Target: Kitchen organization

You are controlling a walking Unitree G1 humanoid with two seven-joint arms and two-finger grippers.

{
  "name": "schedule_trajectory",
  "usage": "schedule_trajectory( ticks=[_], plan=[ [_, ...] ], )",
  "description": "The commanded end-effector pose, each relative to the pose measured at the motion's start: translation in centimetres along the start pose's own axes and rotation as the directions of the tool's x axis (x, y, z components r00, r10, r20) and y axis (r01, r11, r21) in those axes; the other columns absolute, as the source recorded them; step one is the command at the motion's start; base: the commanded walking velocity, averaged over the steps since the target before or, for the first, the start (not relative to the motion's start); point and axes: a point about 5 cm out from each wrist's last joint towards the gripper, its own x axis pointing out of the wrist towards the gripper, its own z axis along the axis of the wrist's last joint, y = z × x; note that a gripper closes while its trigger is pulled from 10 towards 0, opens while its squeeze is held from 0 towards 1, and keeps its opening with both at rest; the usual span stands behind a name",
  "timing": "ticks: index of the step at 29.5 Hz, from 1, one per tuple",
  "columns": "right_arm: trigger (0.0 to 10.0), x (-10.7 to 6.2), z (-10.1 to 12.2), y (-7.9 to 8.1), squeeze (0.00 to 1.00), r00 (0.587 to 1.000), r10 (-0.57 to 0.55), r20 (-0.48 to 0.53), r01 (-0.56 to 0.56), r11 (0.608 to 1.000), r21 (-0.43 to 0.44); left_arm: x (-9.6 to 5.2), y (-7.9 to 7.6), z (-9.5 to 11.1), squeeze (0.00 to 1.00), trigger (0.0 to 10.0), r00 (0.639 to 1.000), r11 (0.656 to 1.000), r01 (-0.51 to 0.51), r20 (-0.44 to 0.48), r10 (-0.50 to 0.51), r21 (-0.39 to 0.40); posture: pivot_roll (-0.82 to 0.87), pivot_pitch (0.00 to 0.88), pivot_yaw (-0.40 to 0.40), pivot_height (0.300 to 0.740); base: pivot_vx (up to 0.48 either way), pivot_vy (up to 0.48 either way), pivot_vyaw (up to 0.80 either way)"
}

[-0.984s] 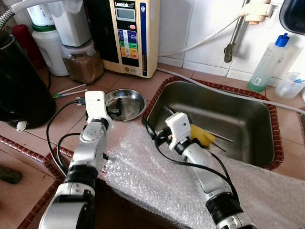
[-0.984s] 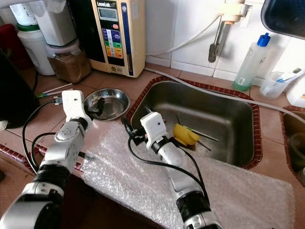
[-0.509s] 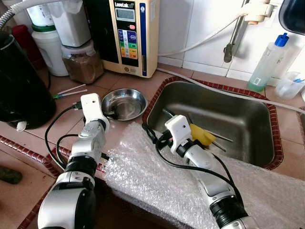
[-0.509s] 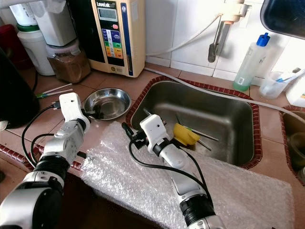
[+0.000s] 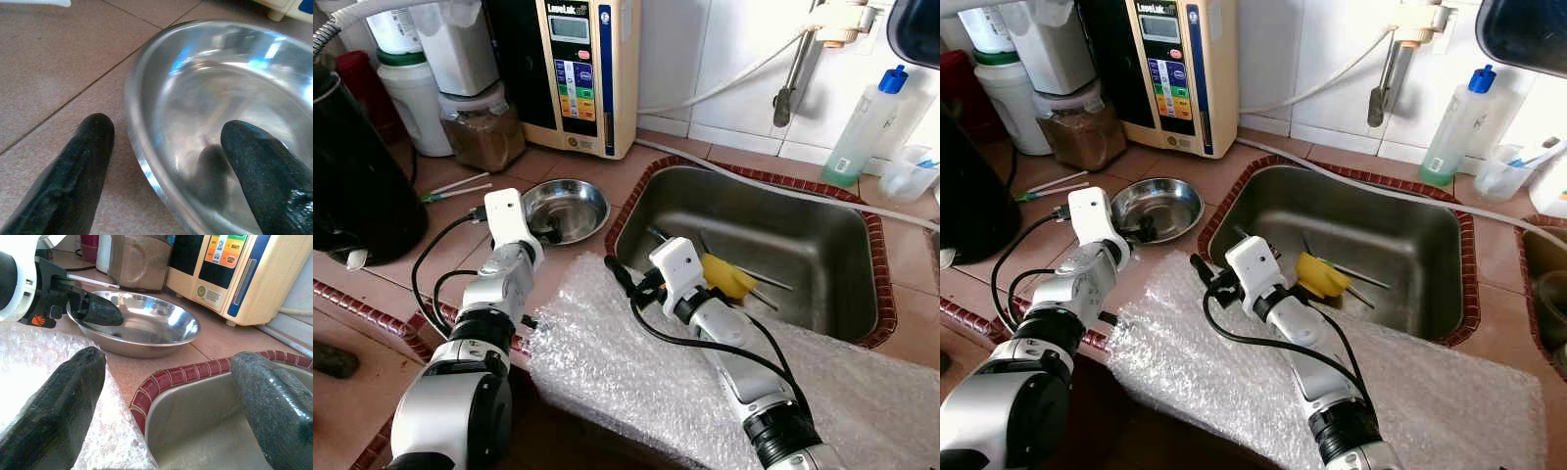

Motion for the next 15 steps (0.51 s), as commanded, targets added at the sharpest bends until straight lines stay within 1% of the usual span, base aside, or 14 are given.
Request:
schedule_trajectory(
  ticks=[1,4,10,15],
  plan=[
    [10.0,0.4,0.6,-0.1,0.00,1.000,0.000,0.013,0.000,1.000,-0.010,0.1,0.4,0.0,0.00,0.0,1.000,1.000,-0.013,-0.028,0.013,0.000,0.13,0.000,0.061,0.740,0.000,0.000,0.00],
    [10.0,0.5,0.6,-0.3,0.00,1.000,-0.002,0.009,0.002,1.000,-0.017,0.1,0.8,-0.2,0.00,0.0,0.998,0.999,-0.028,-0.055,0.027,-0.031,0.13,0.000,0.058,0.740,0.000,0.000,0.00],
    [10.0,0.5,0.6,-0.5,0.00,1.000,-0.004,0.003,0.004,1.000,-0.022,0.0,1.5,-0.3,0.00,0.0,0.996,0.997,-0.044,-0.076,0.039,-0.058,0.13,0.000,0.055,0.740,0.000,0.000,0.00],
    [10.0,0.5,0.5,-0.4,0.00,1.000,0.001,-0.002,-0.001,1.000,-0.022,0.0,2.0,0.0,0.00,0.0,0.996,0.997,-0.065,-0.068,0.062,-0.050,0.13,0.000,0.053,0.740,0.000,0.000,0.00]
  ],
)
